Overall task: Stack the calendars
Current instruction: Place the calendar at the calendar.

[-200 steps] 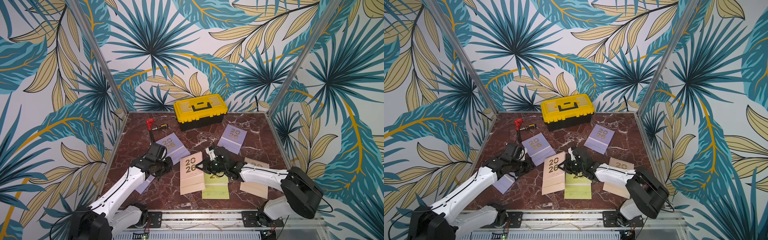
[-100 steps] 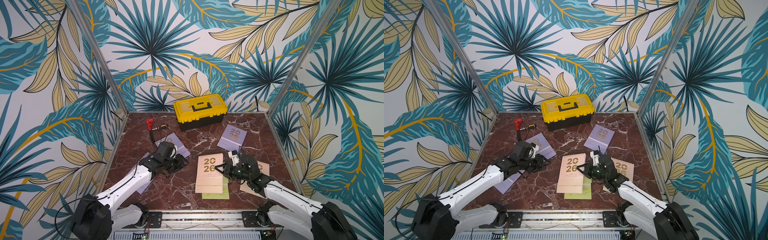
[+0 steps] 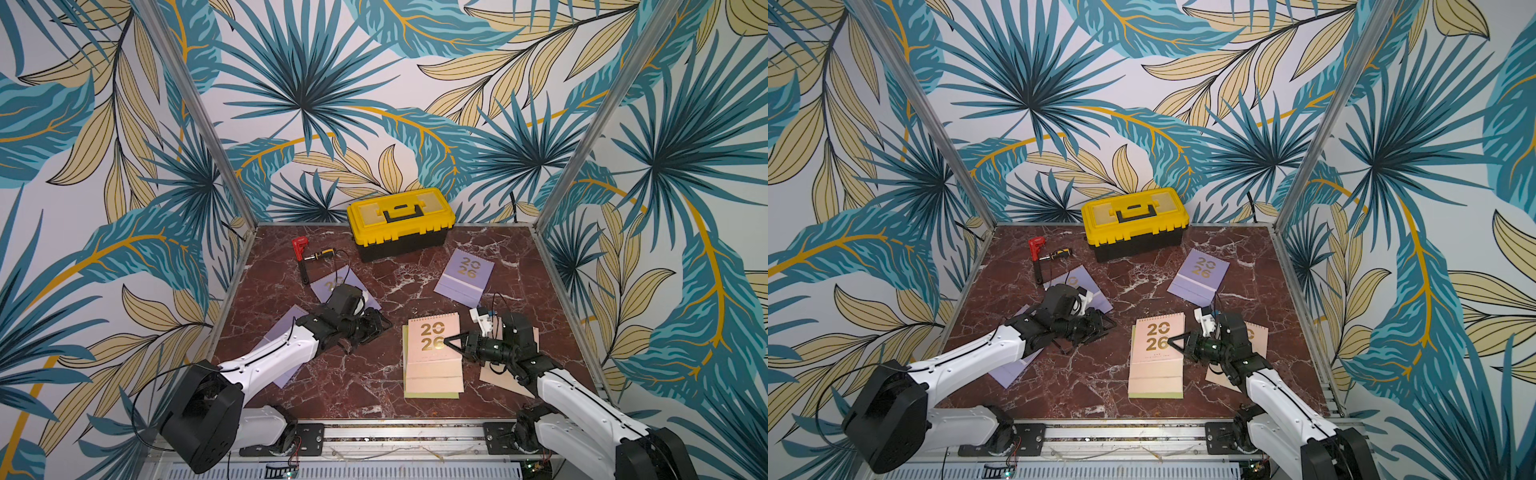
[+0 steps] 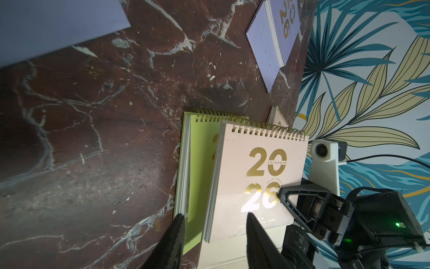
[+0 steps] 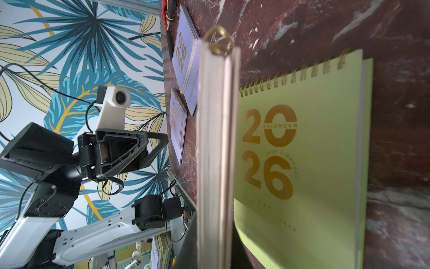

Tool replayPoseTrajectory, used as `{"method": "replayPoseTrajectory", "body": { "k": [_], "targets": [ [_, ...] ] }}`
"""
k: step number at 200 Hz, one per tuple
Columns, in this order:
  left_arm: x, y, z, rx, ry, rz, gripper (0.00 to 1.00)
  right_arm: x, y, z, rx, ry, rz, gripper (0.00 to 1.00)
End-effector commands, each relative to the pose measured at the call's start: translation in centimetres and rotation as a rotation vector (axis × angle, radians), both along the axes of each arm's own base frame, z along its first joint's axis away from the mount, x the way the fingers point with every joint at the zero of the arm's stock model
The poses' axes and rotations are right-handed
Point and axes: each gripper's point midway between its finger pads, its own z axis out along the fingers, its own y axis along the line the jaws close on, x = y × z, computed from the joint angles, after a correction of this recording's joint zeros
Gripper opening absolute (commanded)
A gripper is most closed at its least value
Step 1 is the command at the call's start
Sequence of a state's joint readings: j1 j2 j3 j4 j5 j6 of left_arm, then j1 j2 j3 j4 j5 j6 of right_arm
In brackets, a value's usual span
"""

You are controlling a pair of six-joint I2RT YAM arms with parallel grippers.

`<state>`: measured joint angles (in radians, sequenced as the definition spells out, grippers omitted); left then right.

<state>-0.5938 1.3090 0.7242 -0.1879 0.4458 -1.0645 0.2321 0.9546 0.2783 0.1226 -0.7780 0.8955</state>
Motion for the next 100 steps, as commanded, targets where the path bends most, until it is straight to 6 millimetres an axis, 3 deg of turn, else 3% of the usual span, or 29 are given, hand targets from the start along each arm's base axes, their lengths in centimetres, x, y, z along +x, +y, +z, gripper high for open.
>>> {"method": "replayPoseTrajectory", "body": {
  "k": [1, 32, 100],
  "targets": [
    [-0.1, -0.9, -0.5, -0.031, 0.0, -0.014, 0.46, -1.1, 0.6, 0.1, 0.037, -0.032, 0.091, 0.0],
    [-0.4, -2.3, -1.6, -0.033, 0.027, -0.04, 0.48, -1.1, 0.3, -1.0, 0.033, -0.022, 0.092, 0.0],
    [-0.5, -4.1, -3.2, -0.028, 0.061, -0.07, 0.54, 0.4, 0.7, -0.9, 0.081, -0.046, 0.1, 0.0]
  ]
}}
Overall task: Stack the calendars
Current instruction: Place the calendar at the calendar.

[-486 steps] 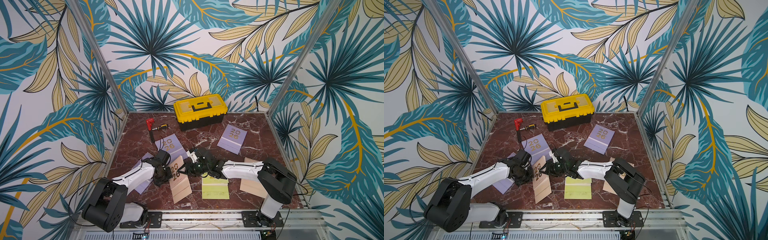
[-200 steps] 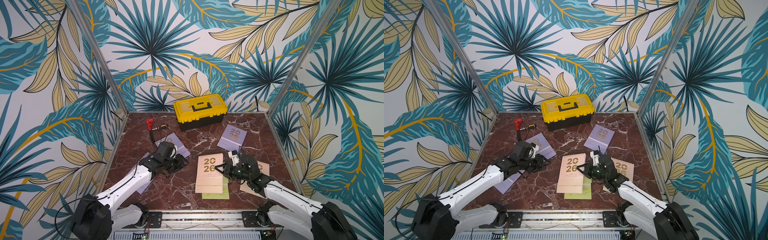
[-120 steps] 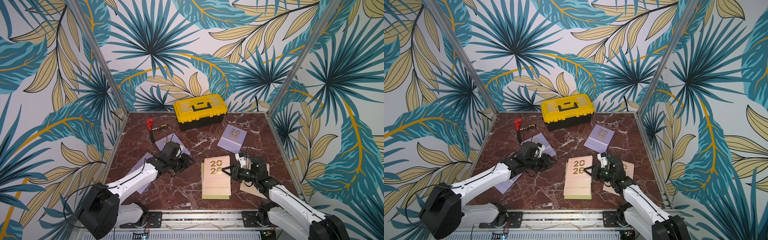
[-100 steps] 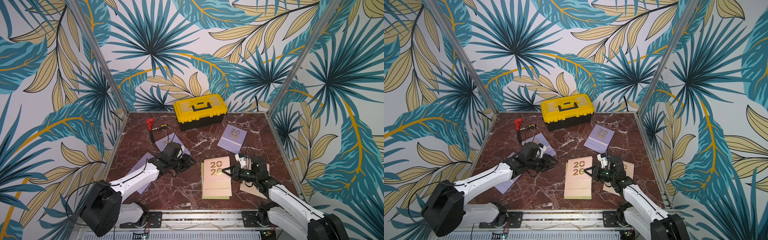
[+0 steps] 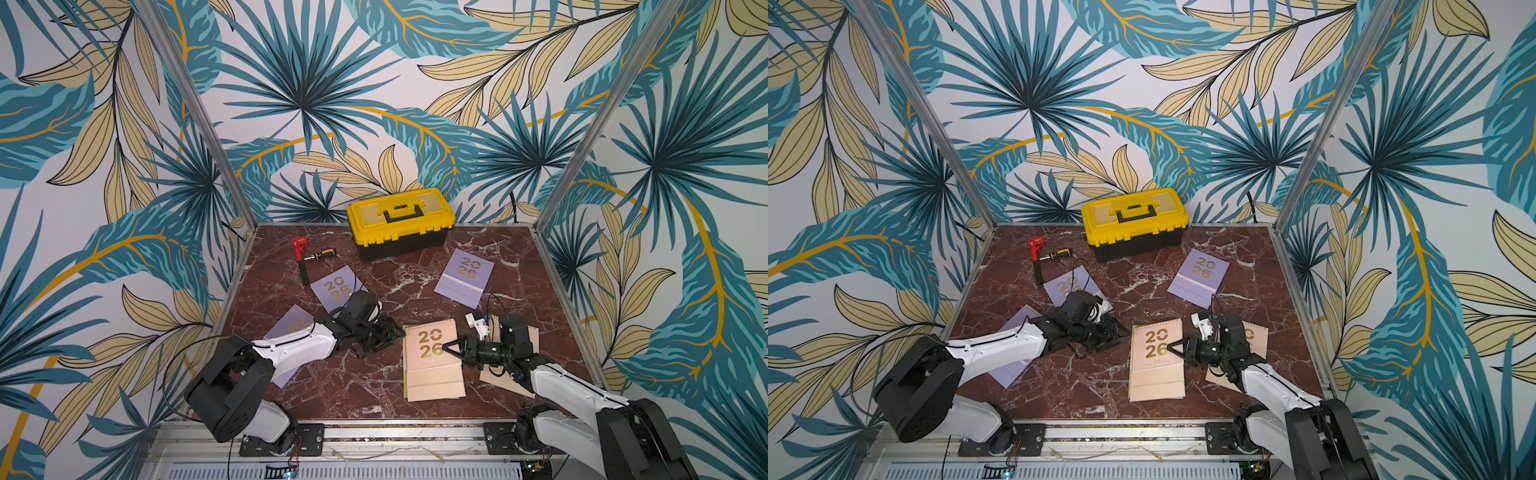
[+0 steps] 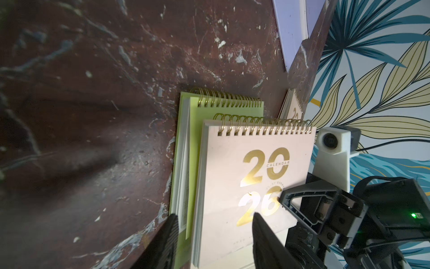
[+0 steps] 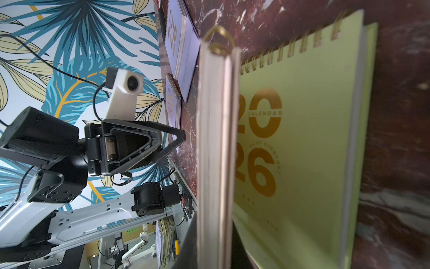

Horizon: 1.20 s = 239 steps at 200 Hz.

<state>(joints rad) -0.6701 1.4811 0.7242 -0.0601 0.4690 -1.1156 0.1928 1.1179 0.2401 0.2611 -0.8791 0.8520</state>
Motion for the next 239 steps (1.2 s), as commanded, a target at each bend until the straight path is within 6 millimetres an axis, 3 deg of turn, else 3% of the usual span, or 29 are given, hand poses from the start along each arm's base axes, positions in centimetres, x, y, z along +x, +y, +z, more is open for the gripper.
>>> {"method": "replayPoseTrajectory", "body": {
  "k": [1, 102, 121, 175, 203, 239],
  "targets": [
    [0.4, -0.8, 0.5, -0.03, -0.02, -0.008, 0.54, 0.6, 0.6, 1.4, 0.054, -0.084, 0.039, 0.0],
    [0.5, -1.8, -1.3, -0.036, 0.021, -0.026, 0.56, 0.9, 0.1, -1.5, -0.018, -0.034, 0.036, 0.01],
    [0.5, -2.0, -1.5, -0.036, 0.025, -0.031, 0.56, 0.6, -0.2, -2.1, -0.055, -0.014, 0.032, 0.07],
    [0.5, -2.4, -1.7, -0.039, 0.031, -0.042, 0.56, -0.4, -1.8, -3.1, -0.215, 0.046, 0.031, 0.41],
    [0.5, -2.6, -1.9, -0.039, 0.033, -0.045, 0.57, -0.5, -2.9, -3.2, -0.311, 0.073, 0.012, 0.52],
    [0.5, -2.8, -1.9, -0.04, 0.035, -0.05, 0.57, -1.3, -5.8, -4.1, -0.501, 0.172, -0.046, 0.58]
  ]
}}
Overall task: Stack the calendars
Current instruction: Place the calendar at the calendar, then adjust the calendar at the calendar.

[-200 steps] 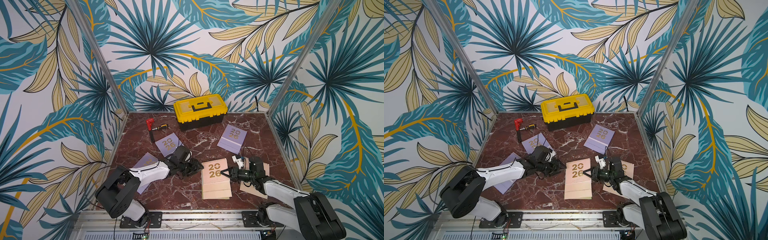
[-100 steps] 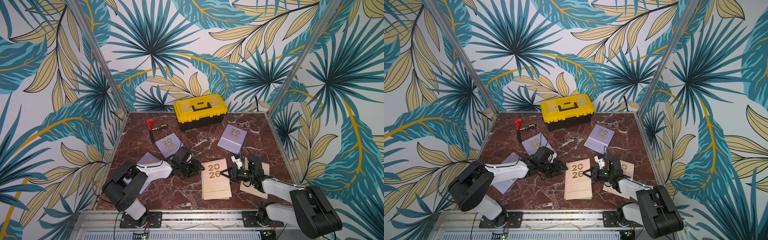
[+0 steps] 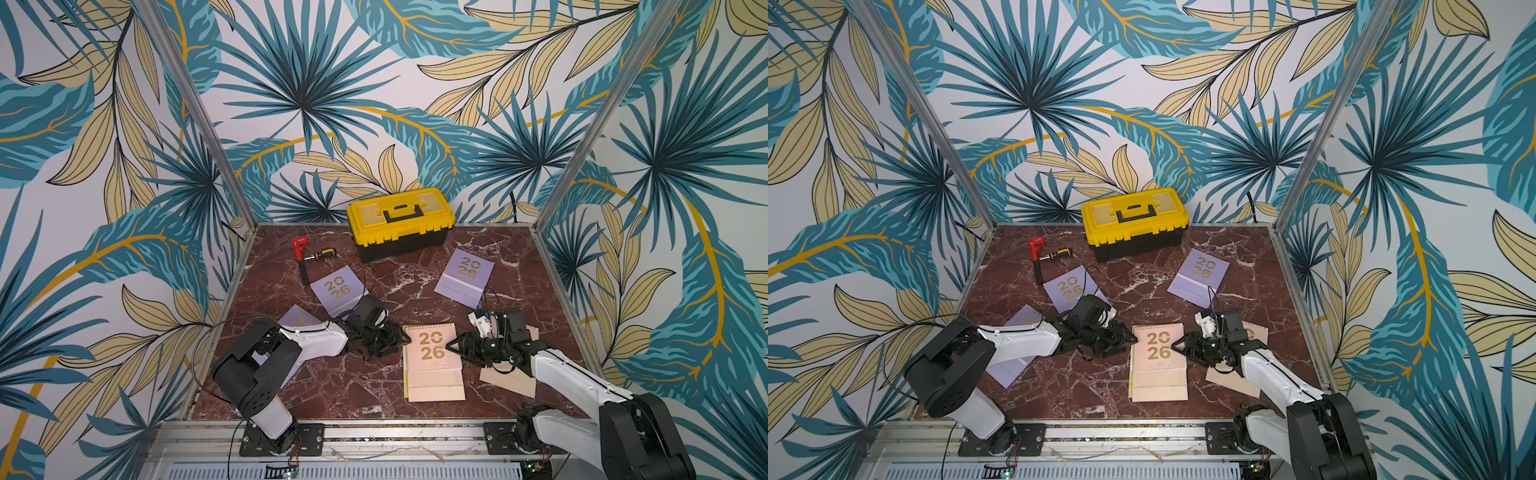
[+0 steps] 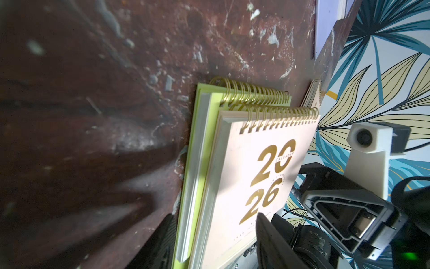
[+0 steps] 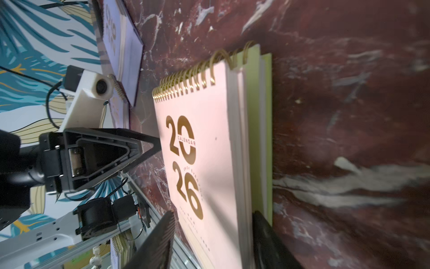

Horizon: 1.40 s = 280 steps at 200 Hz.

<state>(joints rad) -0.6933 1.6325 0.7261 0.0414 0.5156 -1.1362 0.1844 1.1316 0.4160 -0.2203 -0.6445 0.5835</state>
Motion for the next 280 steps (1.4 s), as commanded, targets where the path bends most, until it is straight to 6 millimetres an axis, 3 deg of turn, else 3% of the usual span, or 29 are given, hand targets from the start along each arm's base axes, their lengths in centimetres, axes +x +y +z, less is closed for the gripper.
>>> {"method": "replayPoseTrajectory", "body": {
  "k": [1, 27, 50, 96, 154, 237, 280],
  "targets": [
    [0.9, -1.2, 1.6, -0.041, -0.038, -0.009, 0.57, -1.6, -2.7, -1.5, -0.179, 0.096, -0.039, 0.59],
    [0.9, -1.4, 1.4, -0.044, -0.035, -0.012, 0.57, -1.7, -3.5, -1.6, -0.228, 0.111, -0.07, 0.65],
    [0.8, -1.6, 1.3, -0.045, -0.031, -0.016, 0.57, -2.0, -3.8, -1.9, -0.247, 0.125, -0.075, 0.63],
    [0.9, -2.1, 1.1, -0.052, -0.027, -0.025, 0.57, -2.1, -3.1, -2.5, -0.216, 0.111, -0.07, 0.47],
    [1.0, -2.4, 1.1, -0.057, -0.024, -0.031, 0.57, -1.1, -1.7, -3.2, -0.153, 0.105, -0.075, 0.42],
    [1.1, -2.6, 1.2, -0.061, -0.025, -0.033, 0.57, 0.2, -1.3, -3.4, -0.108, 0.088, -0.14, 0.22],
    [1.2, -2.6, 1.3, -0.063, -0.027, -0.031, 0.57, 0.7, -1.1, -3.2, -0.086, 0.078, -0.158, 0.19]
  ]
}}
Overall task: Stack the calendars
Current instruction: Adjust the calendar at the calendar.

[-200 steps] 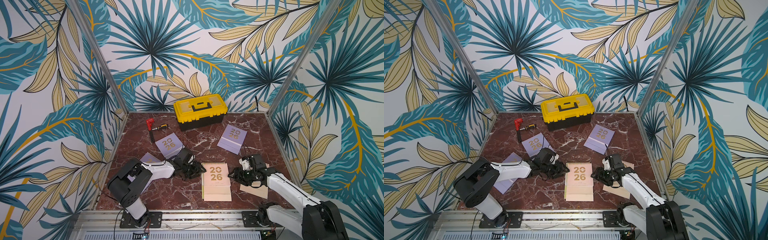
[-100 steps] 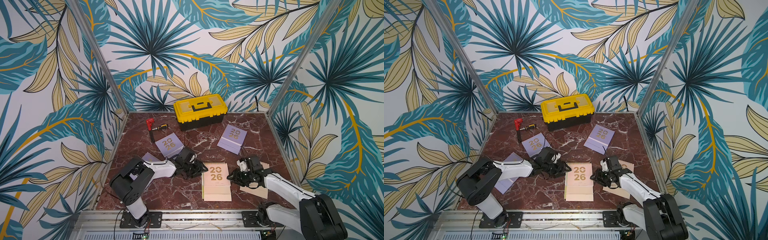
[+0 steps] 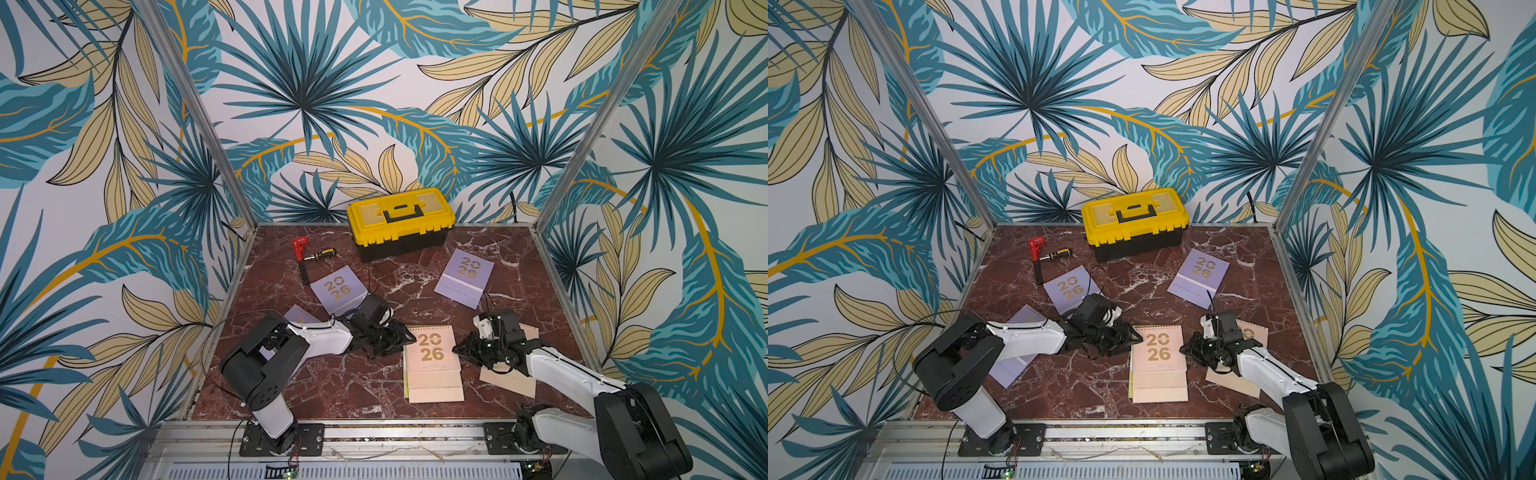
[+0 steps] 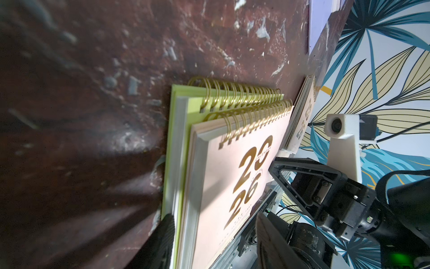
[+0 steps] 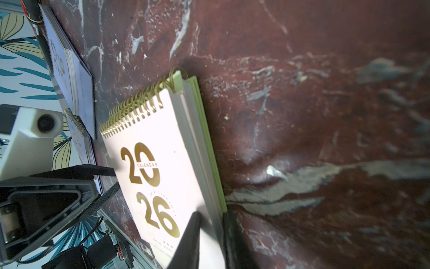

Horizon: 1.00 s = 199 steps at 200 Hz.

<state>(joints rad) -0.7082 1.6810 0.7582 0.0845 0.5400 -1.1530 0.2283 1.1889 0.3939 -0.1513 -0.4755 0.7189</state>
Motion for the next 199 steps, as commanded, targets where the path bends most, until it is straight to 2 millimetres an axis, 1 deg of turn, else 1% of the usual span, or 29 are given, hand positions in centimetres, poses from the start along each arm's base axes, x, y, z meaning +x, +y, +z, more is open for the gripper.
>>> {"method": "replayPoseTrajectory", "body": {
  "k": [1, 29, 41, 50, 61, 64, 67, 74, 87, 115, 186, 189, 199],
  "targets": [
    [0.9, -1.1, 1.2, -0.03, -0.032, -0.01, 0.57, -0.2, 0.1, -0.6, 0.013, 0.012, -0.016, 0.19],
    [1.0, -1.2, 1.3, -0.031, -0.033, -0.011, 0.57, -0.4, 0.2, -0.8, 0.018, 0.022, -0.015, 0.19],
    [1.0, -1.2, 1.4, -0.035, -0.034, -0.009, 0.57, -0.6, 0.1, -0.8, 0.01, 0.023, -0.013, 0.21],
    [1.0, -1.1, 1.6, -0.035, -0.038, -0.004, 0.57, -0.8, -0.1, -0.7, -0.005, 0.024, -0.007, 0.25],
    [1.2, -0.5, 1.6, -0.021, -0.046, 0.024, 0.57, -1.1, -0.4, -0.5, -0.031, 0.026, 0.005, 0.29],
    [1.3, -0.3, 1.6, -0.016, -0.049, 0.037, 0.57, -1.0, -0.5, -0.4, -0.035, 0.017, 0.009, 0.3],
    [1.5, -0.2, 1.7, -0.013, -0.055, 0.047, 0.57, -1.6, -0.6, -0.6, -0.047, 0.044, 0.015, 0.3],
    [1.6, 0.2, 1.7, -0.004, -0.062, 0.066, 0.57, -1.9, -0.8, -0.6, -0.063, 0.052, 0.022, 0.3],
    [1.8, 0.3, 1.8, -0.001, -0.069, 0.075, 0.55, -2.2, -1.0, -0.5, -0.072, 0.055, 0.034, 0.3],
    [2.0, -0.4, 1.9, -0.013, -0.064, 0.059, 0.47, -2.5, -0.7, -0.7, -0.058, 0.062, 0.042, 0.3],
    [2.6, -0.5, 1.8, -0.008, -0.07, 0.066, 0.28, -2.1, 0.5, -0.8, -0.005, 0.059, 0.069, 0.28],
    [2.6, -0.5, 1.8, -0.007, -0.07, 0.066, 0.27, -1.5, 0.6, -0.5, 0.004, 0.032, 0.068, 0.28],
    [2.6, -0.5, 1.7, -0.007, -0.068, 0.066, 0.25, -1.2, 0.8, -0.3, 0.009, 0.022, 0.066, 0.27]
  ]
}}
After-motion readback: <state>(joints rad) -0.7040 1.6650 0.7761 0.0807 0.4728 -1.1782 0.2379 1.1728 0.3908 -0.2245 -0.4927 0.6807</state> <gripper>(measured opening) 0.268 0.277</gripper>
